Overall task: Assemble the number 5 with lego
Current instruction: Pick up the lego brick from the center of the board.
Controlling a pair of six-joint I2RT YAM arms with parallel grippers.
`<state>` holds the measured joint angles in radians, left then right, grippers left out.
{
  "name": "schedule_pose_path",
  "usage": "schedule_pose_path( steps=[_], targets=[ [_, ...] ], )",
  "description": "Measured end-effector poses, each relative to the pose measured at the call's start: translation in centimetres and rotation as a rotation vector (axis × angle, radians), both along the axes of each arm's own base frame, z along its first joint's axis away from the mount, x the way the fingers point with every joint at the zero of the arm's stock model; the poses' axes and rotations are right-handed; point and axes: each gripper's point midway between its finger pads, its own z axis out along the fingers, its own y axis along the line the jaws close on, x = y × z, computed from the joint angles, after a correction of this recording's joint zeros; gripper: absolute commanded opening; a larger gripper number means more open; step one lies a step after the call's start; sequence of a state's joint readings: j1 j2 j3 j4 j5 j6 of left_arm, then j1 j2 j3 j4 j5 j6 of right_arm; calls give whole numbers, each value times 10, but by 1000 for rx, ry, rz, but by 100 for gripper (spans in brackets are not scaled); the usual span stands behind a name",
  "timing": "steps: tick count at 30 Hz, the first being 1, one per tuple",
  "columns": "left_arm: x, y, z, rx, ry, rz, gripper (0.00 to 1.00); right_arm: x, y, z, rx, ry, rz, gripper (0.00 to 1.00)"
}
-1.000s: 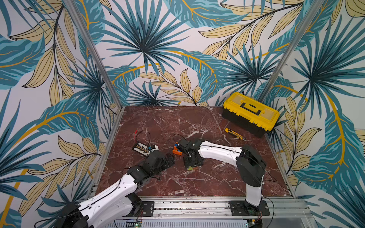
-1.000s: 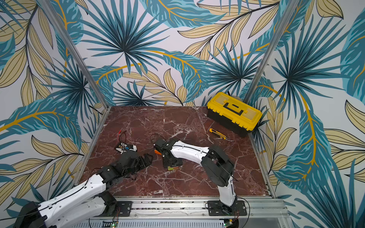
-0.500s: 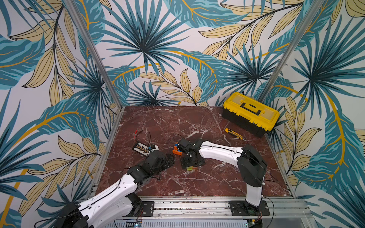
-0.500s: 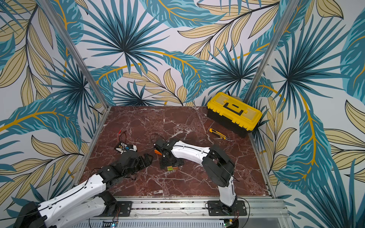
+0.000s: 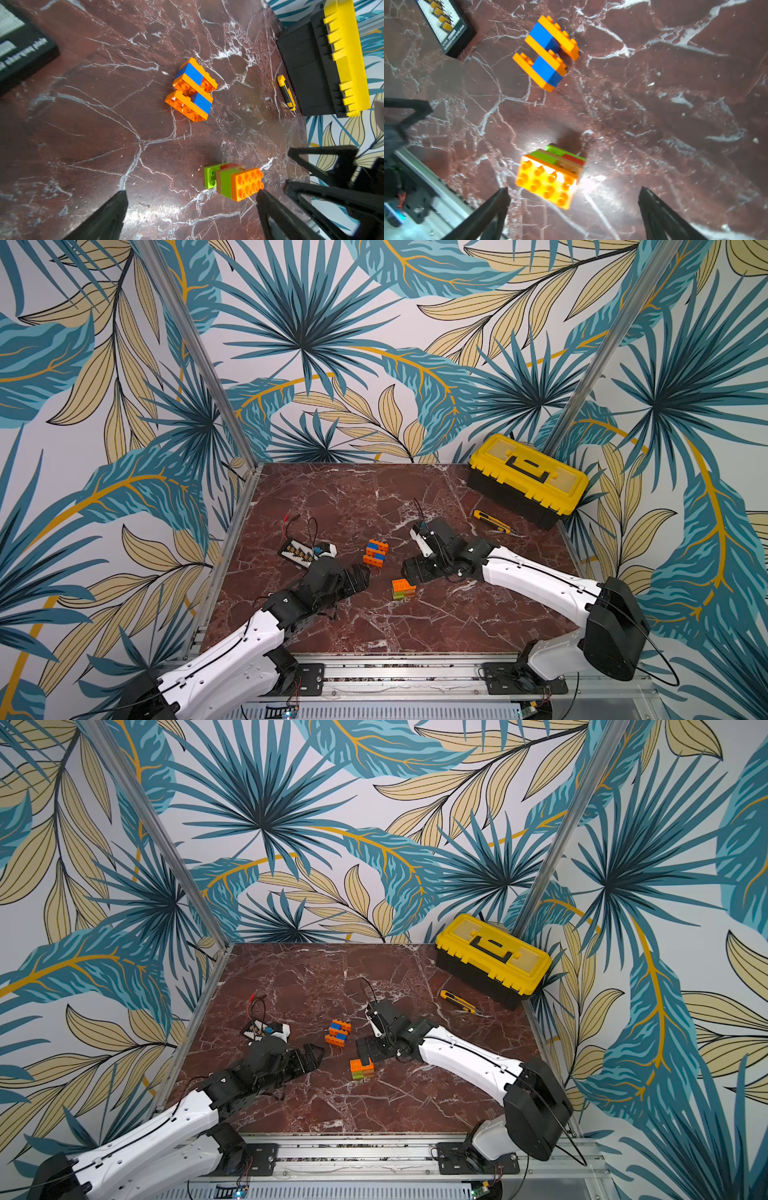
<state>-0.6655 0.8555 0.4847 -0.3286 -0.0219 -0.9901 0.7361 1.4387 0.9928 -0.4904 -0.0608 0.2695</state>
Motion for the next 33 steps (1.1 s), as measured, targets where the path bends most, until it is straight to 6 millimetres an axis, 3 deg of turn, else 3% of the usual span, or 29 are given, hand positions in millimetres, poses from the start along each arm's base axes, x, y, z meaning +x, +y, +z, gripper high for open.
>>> schedule_pose_path(
  steps=[5,13,33],
  targets=[
    [-1,-12,2,-40,-2,-45,100,-13,8,0,-32,-121,316,78],
    [-2,-23,-6,-48,25,-73,100,-24,20,-14,-88,-188,657,74],
    [-9,-34,-29,-45,88,-99,100,-23,35,-42,-93,-163,788,71]
  ],
)
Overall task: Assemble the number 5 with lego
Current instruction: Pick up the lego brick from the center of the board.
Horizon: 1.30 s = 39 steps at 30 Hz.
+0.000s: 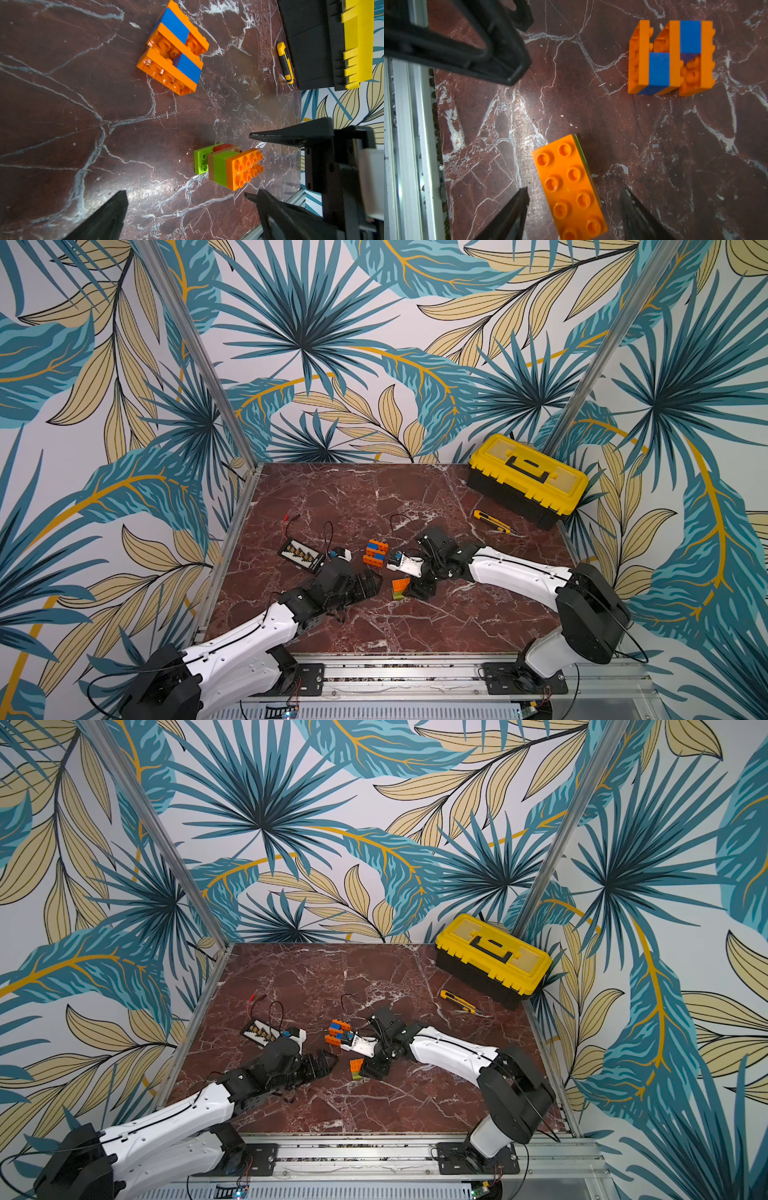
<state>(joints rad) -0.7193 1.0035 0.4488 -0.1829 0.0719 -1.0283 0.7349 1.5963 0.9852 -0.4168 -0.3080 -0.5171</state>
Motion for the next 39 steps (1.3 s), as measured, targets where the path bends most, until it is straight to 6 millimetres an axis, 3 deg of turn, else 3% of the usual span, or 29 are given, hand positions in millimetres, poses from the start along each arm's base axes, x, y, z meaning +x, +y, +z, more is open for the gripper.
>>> schedule_pose_path(
  steps=[20,30,39],
  targets=[
    [2,-3,-12,20,25,-4,100,3,8,-6,-38,35,-18,65],
    [2,7,-9,36,21,43,100,1,9,-19,-96,93,-19,50],
    [3,19,5,27,-15,101,100,-4,14,-17,-78,150,-31,39]
  ],
)
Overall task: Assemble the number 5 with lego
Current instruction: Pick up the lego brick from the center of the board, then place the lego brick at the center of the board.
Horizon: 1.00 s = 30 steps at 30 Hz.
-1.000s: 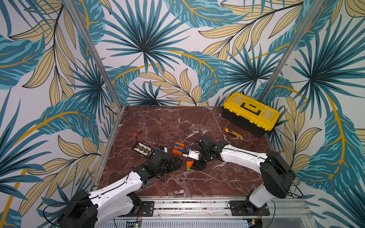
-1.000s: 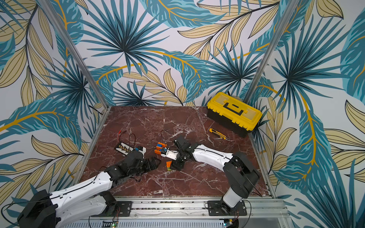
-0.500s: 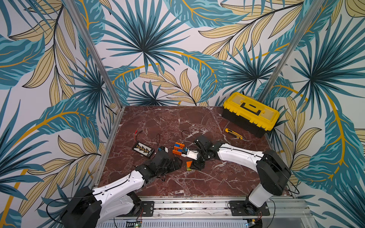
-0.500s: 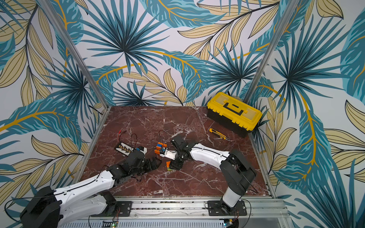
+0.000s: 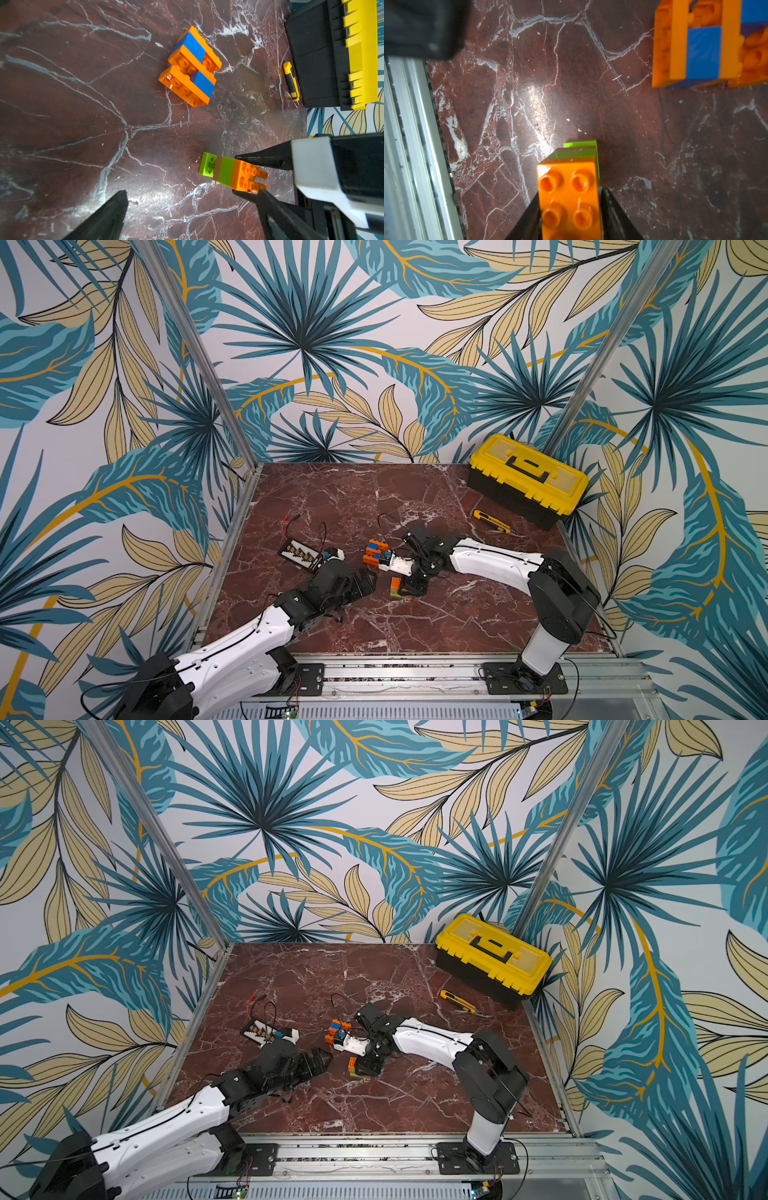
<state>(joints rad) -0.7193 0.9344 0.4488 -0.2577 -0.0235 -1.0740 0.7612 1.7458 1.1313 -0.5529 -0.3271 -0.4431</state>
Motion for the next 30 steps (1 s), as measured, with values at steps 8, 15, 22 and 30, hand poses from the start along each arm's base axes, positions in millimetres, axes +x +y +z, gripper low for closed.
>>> schedule_pose_path(
  steps=[8,15,22,30],
  targets=[
    [0,8,0,25,-5,25,100,1,12,0,41,87,-18,28],
    [0,11,2,30,-16,37,100,18,11,0,66,230,-65,32],
    [0,12,4,25,-23,39,100,32,2,-1,65,398,-66,39],
    [-1,13,4,26,-22,39,100,33,-10,-17,-9,541,-68,53]
  ],
)
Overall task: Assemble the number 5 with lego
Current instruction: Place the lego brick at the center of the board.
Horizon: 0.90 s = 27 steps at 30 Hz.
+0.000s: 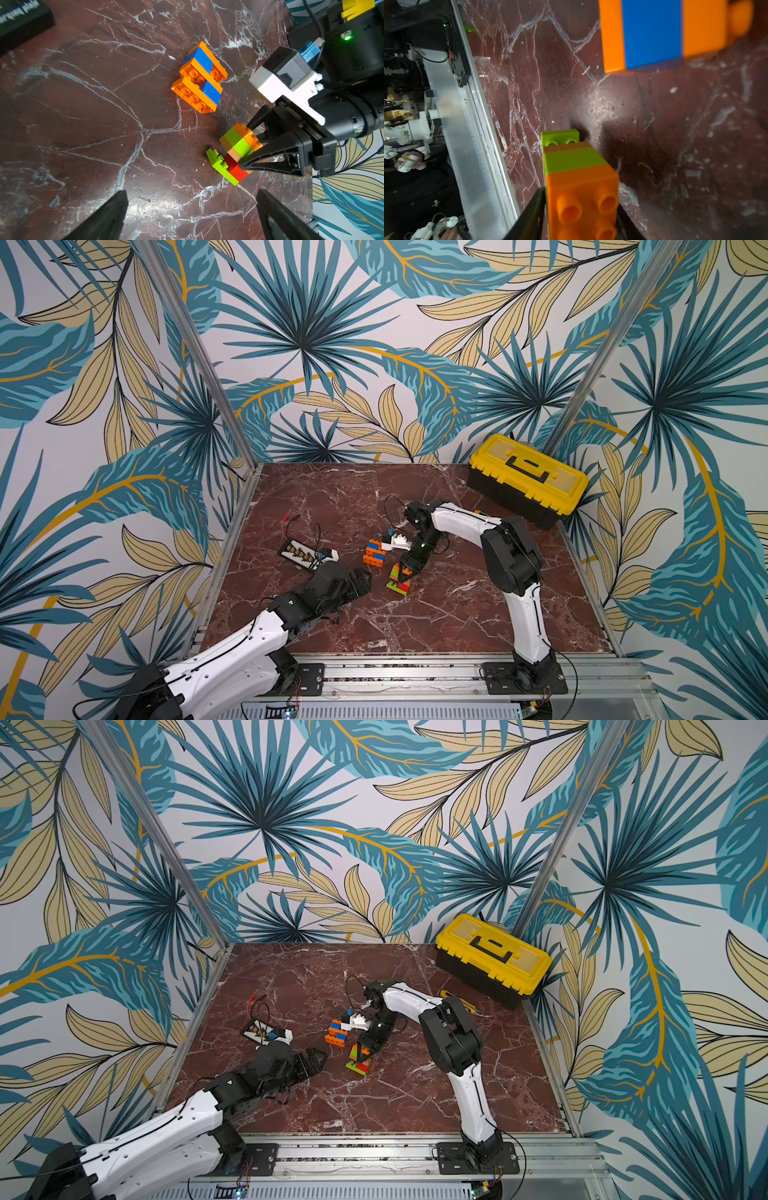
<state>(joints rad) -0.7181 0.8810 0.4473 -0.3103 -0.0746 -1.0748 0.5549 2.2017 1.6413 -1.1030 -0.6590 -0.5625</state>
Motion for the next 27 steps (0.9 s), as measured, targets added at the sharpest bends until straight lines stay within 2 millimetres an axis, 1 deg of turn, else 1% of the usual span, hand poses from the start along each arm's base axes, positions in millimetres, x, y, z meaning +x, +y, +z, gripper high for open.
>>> schedule_pose_path(
  steps=[2,4,5,8,9,11,12,14,17,19,20,22,24,27],
  targets=[
    [0,0,0,1,1,0,100,-1,-1,1,-7,9,4,60],
    [0,0,0,1,1,0,100,1,-1,3,-14,-2,5,69],
    [0,0,0,1,1,0,99,3,-1,3,-19,-10,5,71],
    [0,0,0,1,1,0,100,10,-7,-2,-73,-48,-7,77],
    [0,1,-1,4,2,0,100,15,-11,-5,-104,-75,-19,79],
    [-1,3,-2,16,2,3,100,26,-19,-3,-155,-157,-50,82],
    [-1,6,-2,25,-1,8,100,32,-23,2,-174,-210,-72,84],
    [0,11,0,41,-16,17,100,43,-32,21,-190,-330,-130,86],
    [2,23,5,91,-54,39,100,59,-47,69,-156,-565,-271,94],
    [5,34,11,138,-93,63,100,65,-66,107,-108,-770,-411,99],
    [7,39,15,159,-112,76,99,66,-76,120,-93,-845,-474,99],
    [13,53,26,222,-170,113,99,68,-110,139,-99,-1020,-649,99],
    [21,66,40,289,-235,149,100,68,-147,142,-147,-1151,-816,99],
    [34,88,65,423,-330,211,99,58,-203,121,-282,-1249,-997,99]
  ],
)
